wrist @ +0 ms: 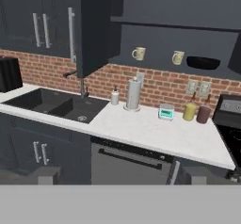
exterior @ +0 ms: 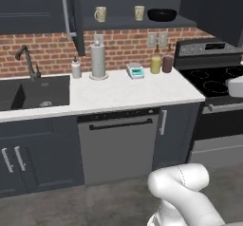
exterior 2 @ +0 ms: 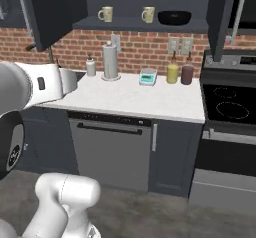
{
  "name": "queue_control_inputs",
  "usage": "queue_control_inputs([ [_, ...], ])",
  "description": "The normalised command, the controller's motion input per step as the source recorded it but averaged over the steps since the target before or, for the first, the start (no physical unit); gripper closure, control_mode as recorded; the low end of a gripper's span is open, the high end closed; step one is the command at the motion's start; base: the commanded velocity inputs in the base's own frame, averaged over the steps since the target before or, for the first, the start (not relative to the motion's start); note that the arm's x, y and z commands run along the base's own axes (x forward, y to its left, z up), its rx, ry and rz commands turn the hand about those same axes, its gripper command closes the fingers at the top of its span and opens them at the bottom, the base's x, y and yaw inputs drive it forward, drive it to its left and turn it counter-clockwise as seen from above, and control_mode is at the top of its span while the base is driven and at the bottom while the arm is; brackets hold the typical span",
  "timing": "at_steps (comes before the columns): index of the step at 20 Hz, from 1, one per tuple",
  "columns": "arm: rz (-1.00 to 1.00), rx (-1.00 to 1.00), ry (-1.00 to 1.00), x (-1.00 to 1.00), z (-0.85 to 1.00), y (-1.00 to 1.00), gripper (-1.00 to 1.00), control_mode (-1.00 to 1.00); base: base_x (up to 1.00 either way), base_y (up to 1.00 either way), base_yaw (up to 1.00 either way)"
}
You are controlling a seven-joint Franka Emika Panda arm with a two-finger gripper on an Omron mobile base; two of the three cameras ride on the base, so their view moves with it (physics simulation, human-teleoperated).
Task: Gather all objects into one cabinet and sort the glasses and bowls to opposite sides.
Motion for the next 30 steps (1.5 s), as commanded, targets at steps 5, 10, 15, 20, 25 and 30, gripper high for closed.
queue_control_inputs([
  [5, 0.00, 0.00, 0.00, 0.00, 0.00, 0.00, -1.00, 1.00, -0.66, 1.00, 0.09],
  [10, 0.00, 0.00, 0.00, 0.00, 0.00, 0.00, -1.00, 1.00, -0.61, 1.00, 0.07],
  [15, 0.00, 0.00, 0.00, 0.00, 0.00, 0.00, -1.00, 1.00, -0.17, 1.00, 0.05],
  [20, 0.00, 0.00, 0.00, 0.00, 0.00, 0.00, -1.00, 1.00, 0.25, 1.00, 0.00],
  [25, 0.00, 0.00, 0.00, 0.00, 0.00, 0.00, -1.00, 1.00, 0.57, 1.00, -0.06],
  [30, 0.00, 0.00, 0.00, 0.00, 0.00, 0.00, -1.00, 1.00, 0.86, 0.68, -0.14],
])
